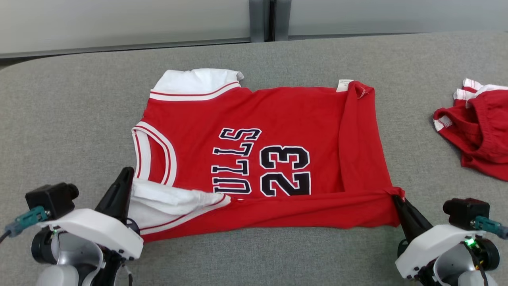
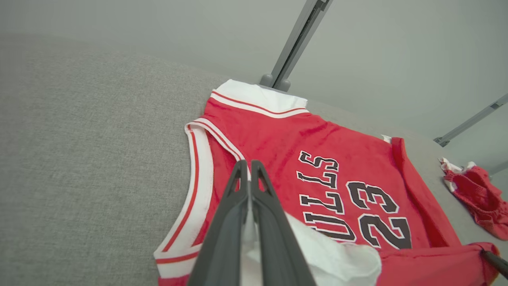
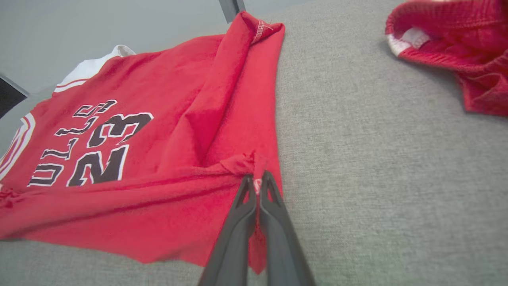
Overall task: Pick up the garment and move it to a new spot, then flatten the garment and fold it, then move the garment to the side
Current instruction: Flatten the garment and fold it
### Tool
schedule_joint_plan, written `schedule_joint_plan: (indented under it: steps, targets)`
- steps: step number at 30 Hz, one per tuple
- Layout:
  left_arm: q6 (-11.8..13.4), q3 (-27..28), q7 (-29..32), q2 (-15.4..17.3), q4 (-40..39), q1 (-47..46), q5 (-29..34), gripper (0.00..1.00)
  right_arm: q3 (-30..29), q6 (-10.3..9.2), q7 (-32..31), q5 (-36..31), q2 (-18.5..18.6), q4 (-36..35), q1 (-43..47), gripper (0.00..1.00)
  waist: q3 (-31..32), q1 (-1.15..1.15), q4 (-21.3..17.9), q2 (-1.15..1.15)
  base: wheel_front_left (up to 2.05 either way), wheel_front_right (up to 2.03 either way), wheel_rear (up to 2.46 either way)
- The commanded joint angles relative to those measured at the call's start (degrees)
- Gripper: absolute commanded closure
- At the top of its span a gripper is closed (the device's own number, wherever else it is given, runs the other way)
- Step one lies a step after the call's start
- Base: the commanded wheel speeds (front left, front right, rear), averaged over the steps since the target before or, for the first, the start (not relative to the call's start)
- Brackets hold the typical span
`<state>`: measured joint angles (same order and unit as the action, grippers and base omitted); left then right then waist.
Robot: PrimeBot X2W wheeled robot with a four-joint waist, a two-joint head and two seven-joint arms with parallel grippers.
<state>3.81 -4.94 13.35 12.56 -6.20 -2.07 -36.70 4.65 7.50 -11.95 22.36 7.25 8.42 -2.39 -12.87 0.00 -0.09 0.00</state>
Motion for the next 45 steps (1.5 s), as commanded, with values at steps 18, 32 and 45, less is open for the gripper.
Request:
schedule_joint_plan:
  steps: [18,32,45]
  targets:
    - [-2.6,0.5,-20.2,-0.8,12.6,-9.9,7.0,0.00,3.3,-0.01,18.3,-2.0,2.5,-1.9,-6.6,0.00,-3.9,0.00,-1.5,0.00,0.00,0.00,0.00]
    - [2.2,-0.3,-28.2,-0.7,5.2,-0.3,17.7,0.00,0.5,-0.01,21.8,-9.2,0.8,-7.5,-0.8,0.00,1.0,0.00,-1.9,0.00,0.00,0.00,0.00]
    - [3.2,-1.3,-27.7,-1.2,5.2,6.7,17.5,0.00,1.3,-0.01,19.6,-9.4,-0.4,-8.3,4.2,0.00,3.9,0.00,-1.7,0.00,0.00,0.00,0.00]
